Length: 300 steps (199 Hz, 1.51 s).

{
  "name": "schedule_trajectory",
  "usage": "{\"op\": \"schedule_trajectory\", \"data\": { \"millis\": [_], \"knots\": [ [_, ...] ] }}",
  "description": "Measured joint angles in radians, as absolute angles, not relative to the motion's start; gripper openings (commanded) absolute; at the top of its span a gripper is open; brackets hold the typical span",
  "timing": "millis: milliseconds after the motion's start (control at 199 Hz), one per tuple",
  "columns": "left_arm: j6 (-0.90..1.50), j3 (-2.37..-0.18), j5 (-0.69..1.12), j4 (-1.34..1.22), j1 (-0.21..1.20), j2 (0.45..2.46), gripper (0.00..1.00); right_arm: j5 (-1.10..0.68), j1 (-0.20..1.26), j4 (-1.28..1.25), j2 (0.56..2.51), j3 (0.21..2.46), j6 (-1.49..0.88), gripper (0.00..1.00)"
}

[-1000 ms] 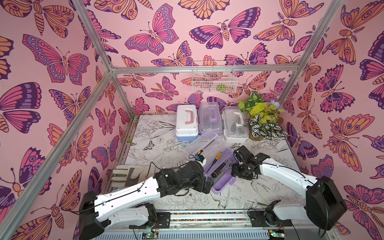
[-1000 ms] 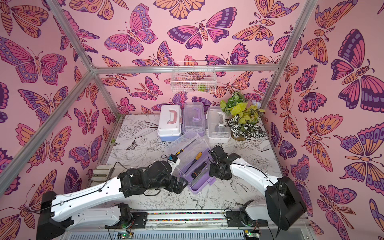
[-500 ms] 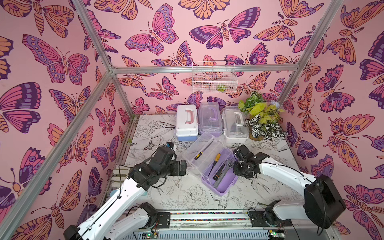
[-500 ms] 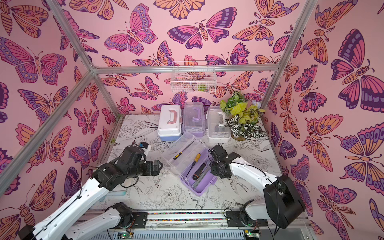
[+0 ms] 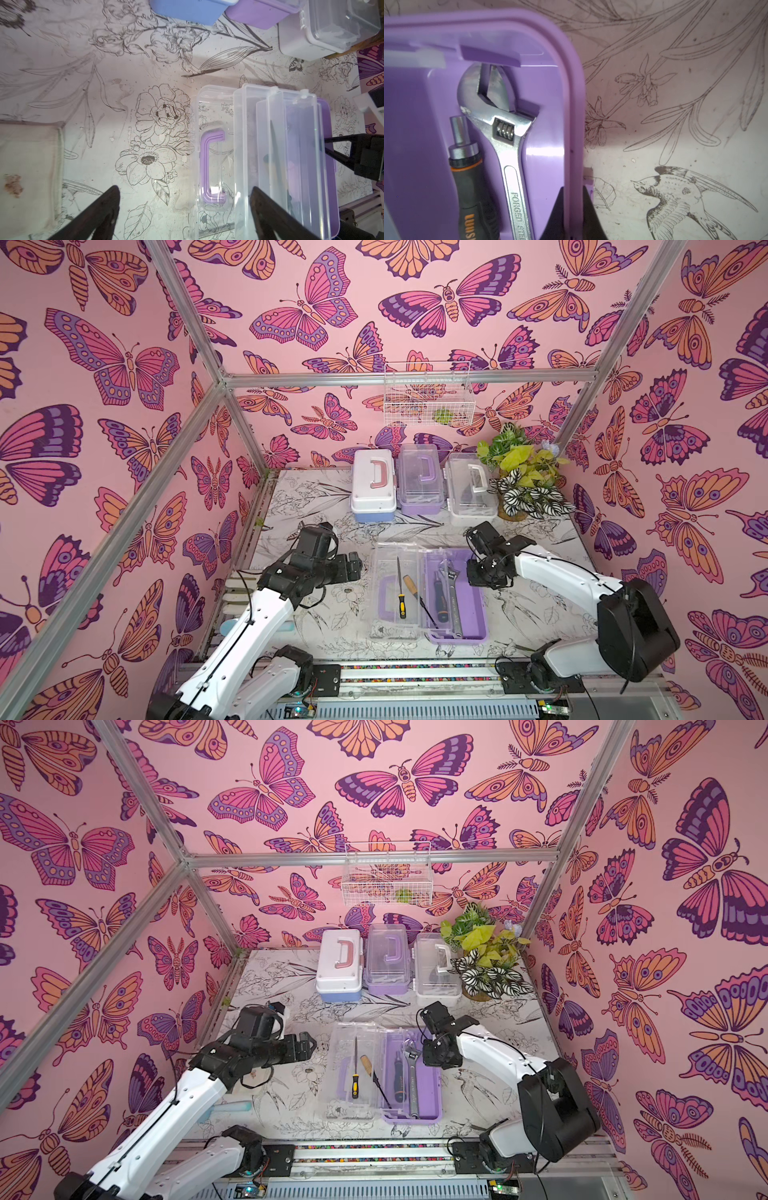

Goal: Close toolboxes
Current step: Adjust the toolbox at the center of the board, then close the toolbox lid.

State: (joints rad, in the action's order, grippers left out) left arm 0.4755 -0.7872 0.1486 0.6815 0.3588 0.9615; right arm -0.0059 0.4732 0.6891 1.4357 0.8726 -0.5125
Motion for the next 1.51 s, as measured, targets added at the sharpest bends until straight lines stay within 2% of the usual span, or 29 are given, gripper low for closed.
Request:
{"op": "schedule_trajectory", "data": {
  "millis": [217, 317, 383, 609, 861, 962, 1038, 1128, 1295, 1466, 1511],
  "knots": [
    [0.582, -0.634, 0.214, 0.591, 0.388, 0.962, 0.76, -0.023, 0.439, 0.691, 1.486, 0.928, -0.415, 0.06],
    [0.636, -0.572, 0.223, 0.532, 0.432, 0.949, 0.63, -0.039, 0.433, 0.691, 1.494, 0.934, -0.398, 0.06],
    [0.658, -0.544, 0.236, 0.498, 0.455, 0.962, 0.61, -0.049, 0.430, 0.691, 1.501, 0.938, -0.393, 0.06],
    [0.707, -0.506, 0.266, 0.375, 0.492, 1.059, 0.30, -0.091, 0.426, 0.669, 1.522, 0.949, -0.387, 0.05],
    [0.711, -0.507, 0.284, 0.311, 0.498, 1.143, 0.15, -0.121, 0.425, 0.659, 1.523, 0.949, -0.389, 0.06],
    [0.696, -0.517, 0.275, 0.327, 0.498, 1.156, 0.07, -0.141, 0.424, 0.650, 1.530, 0.949, -0.393, 0.16],
    [0.676, -0.541, 0.260, 0.369, 0.498, 1.157, 0.00, -0.175, 0.413, 0.647, 1.534, 0.952, -0.402, 0.36],
    [0.653, -0.588, 0.234, 0.438, 0.500, 1.154, 0.00, -0.237, 0.386, 0.634, 1.533, 0.953, -0.422, 0.44],
    [0.585, -0.694, 0.165, 0.574, 0.503, 1.134, 0.00, -0.344, 0.284, 0.610, 1.497, 0.945, -0.423, 0.44],
    [0.520, -0.786, 0.108, 0.700, 0.503, 1.133, 0.00, -0.441, 0.244, 0.579, 1.463, 0.939, -0.419, 0.26],
    [0.505, -0.805, 0.096, 0.726, 0.503, 1.135, 0.00, -0.465, 0.244, 0.566, 1.463, 0.933, -0.422, 0.24]
  ]
}}
